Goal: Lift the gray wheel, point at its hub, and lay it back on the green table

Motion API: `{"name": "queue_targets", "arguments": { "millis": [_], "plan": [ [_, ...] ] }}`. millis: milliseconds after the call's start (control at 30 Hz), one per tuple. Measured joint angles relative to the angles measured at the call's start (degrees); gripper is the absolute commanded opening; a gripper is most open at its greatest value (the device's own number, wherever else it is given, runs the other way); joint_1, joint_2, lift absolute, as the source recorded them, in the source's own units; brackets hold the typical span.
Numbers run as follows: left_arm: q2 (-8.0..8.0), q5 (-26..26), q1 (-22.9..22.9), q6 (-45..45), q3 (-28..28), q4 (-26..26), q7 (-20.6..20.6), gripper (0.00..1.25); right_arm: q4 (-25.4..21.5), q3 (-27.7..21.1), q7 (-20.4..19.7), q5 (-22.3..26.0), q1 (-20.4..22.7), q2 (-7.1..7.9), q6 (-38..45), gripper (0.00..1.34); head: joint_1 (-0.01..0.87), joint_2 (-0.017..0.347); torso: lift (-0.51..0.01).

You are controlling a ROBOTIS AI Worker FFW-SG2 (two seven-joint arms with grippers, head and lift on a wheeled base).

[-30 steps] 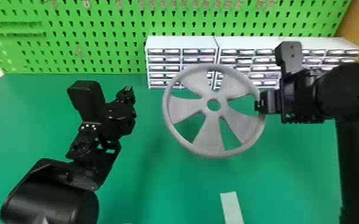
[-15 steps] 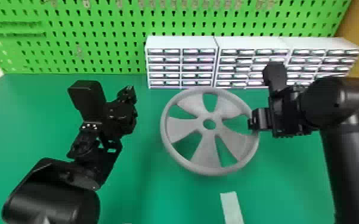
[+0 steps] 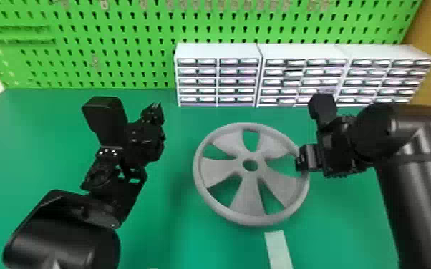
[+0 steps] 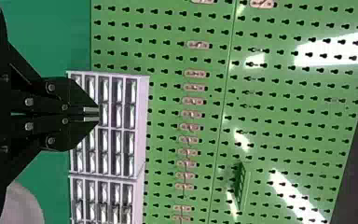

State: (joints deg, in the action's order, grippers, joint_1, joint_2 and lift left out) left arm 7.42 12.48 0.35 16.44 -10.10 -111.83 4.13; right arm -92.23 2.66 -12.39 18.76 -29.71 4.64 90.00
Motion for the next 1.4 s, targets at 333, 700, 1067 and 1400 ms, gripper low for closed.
{"name": "queue_targets", "arguments": {
  "millis": [333, 700, 1067, 1400],
  "plan": [
    [-0.01, 0.03, 0.00, -0.18, 0.01, 0.29, 0.00, 0.02, 3.67, 0.64, 0.00, 0.02, -0.07, 0.00, 0.00, 0.08, 0.692, 0.048, -0.093],
    [0.01, 0.17, 0.00, -0.53, -0.07, 0.71, 0.00, 0.02, 7.19, 1.53, 0.00, 0.37, 0.27, 0.09, -0.21, 0.08, 0.692, 0.048, -0.093],
    [-0.02, 0.18, 0.00, -0.94, -0.11, 0.82, 0.00, 0.02, 9.87, 2.03, 0.00, 0.64, 0.43, 0.18, -1.37, 0.08, 0.692, 0.048, -0.093],
    [-0.03, 0.18, 0.00, -1.27, -0.18, 0.83, 0.00, 0.02, 11.27, 2.26, 0.01, 0.75, 0.29, 0.19, -1.91, 0.08, 0.692, 0.048, -0.093]
  ]
}}
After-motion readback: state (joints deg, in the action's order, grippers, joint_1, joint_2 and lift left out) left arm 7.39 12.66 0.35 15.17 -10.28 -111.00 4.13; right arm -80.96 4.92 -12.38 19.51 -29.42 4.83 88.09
